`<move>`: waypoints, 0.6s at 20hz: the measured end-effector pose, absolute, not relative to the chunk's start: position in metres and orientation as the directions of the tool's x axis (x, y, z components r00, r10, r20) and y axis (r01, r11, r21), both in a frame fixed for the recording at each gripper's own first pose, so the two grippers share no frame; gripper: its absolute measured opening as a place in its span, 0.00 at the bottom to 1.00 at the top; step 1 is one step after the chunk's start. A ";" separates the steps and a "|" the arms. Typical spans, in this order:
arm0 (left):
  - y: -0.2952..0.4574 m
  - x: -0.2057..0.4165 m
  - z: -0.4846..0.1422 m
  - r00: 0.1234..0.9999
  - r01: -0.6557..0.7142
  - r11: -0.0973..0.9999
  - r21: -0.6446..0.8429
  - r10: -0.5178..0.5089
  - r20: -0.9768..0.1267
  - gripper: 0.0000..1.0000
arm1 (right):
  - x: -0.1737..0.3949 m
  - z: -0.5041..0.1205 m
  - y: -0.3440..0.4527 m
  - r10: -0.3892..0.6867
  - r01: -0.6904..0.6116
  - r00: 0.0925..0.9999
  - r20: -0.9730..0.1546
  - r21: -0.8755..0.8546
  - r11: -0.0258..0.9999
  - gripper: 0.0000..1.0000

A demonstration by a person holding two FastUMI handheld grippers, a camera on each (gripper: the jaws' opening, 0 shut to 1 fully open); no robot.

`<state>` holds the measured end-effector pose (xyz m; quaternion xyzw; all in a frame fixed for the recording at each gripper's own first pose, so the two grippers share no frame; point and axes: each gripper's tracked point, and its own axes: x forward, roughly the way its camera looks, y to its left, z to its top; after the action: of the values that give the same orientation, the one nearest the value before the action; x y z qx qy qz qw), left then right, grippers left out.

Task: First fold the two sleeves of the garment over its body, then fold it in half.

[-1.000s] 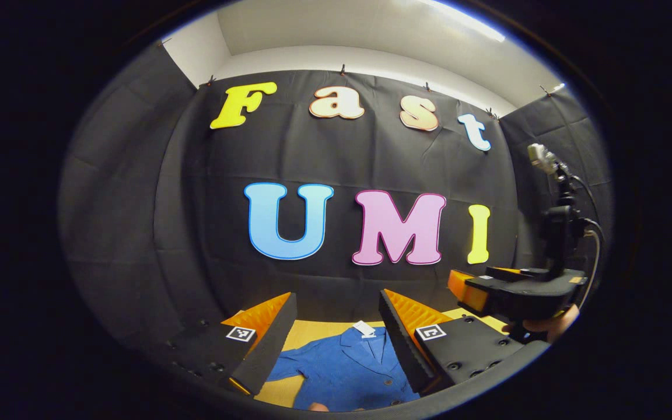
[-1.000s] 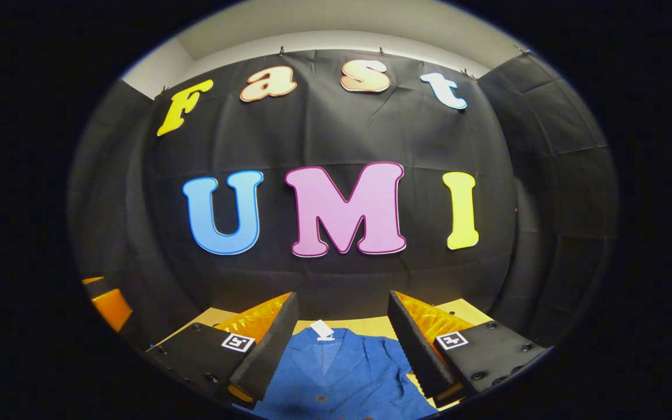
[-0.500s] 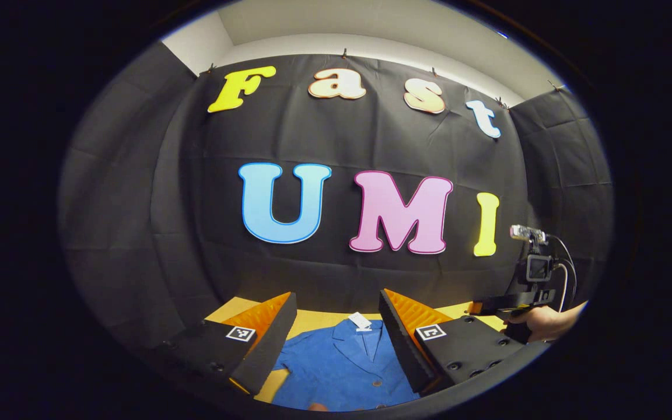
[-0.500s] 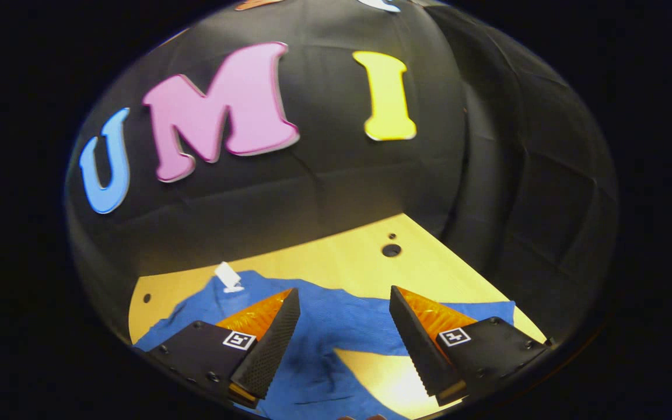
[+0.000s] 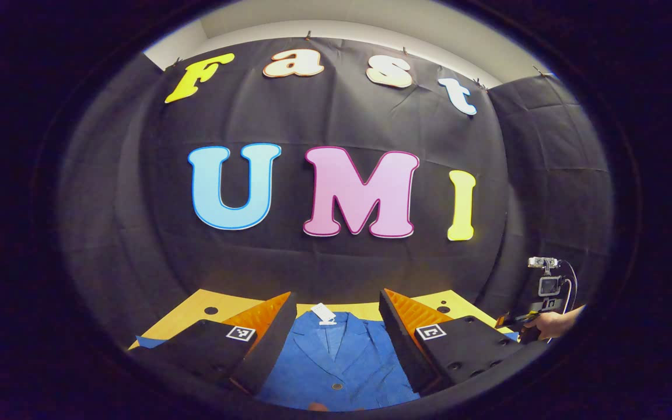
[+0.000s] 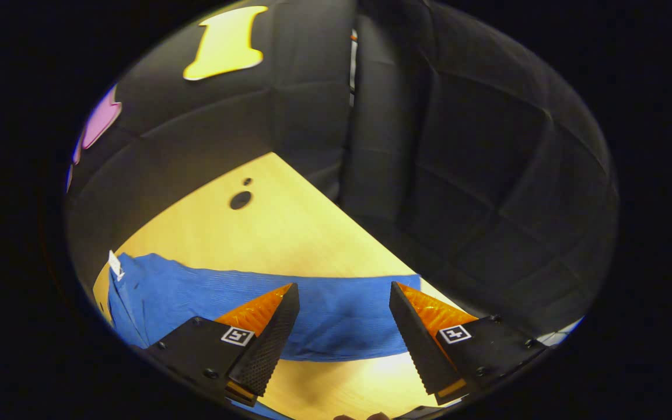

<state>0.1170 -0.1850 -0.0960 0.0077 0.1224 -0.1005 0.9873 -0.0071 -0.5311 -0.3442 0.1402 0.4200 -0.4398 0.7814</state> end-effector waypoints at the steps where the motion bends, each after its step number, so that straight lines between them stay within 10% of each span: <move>1: -0.193 0.119 -0.095 0.947 0.217 0.976 -0.001 -0.211 -0.243 0.82 | -0.021 -0.352 -0.540 -0.559 0.819 0.212 -0.802 -0.166 0.549 0.99; 9: -0.225 0.129 -0.093 0.928 0.288 0.957 0.022 -0.274 -0.254 0.82 | -0.041 -0.378 -0.545 -0.465 0.852 0.062 -0.883 -0.196 0.486 0.89; 10: -0.226 0.128 -0.093 0.926 0.293 0.956 0.019 -0.278 -0.256 0.82 | -0.040 -0.378 -0.543 -0.441 0.861 0.072 -0.895 -0.167 0.480 1.00; 12: -0.227 0.124 -0.093 0.925 0.298 0.955 0.015 -0.285 -0.253 0.82 | -0.042 -0.381 -0.545 -0.437 0.872 0.089 -0.895 -0.142 0.469 0.85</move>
<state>0.1244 -0.2265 -0.0926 0.0265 0.1248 -0.1484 0.9807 -0.0417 -0.5446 -0.3811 0.2221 0.4893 -0.4648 0.7037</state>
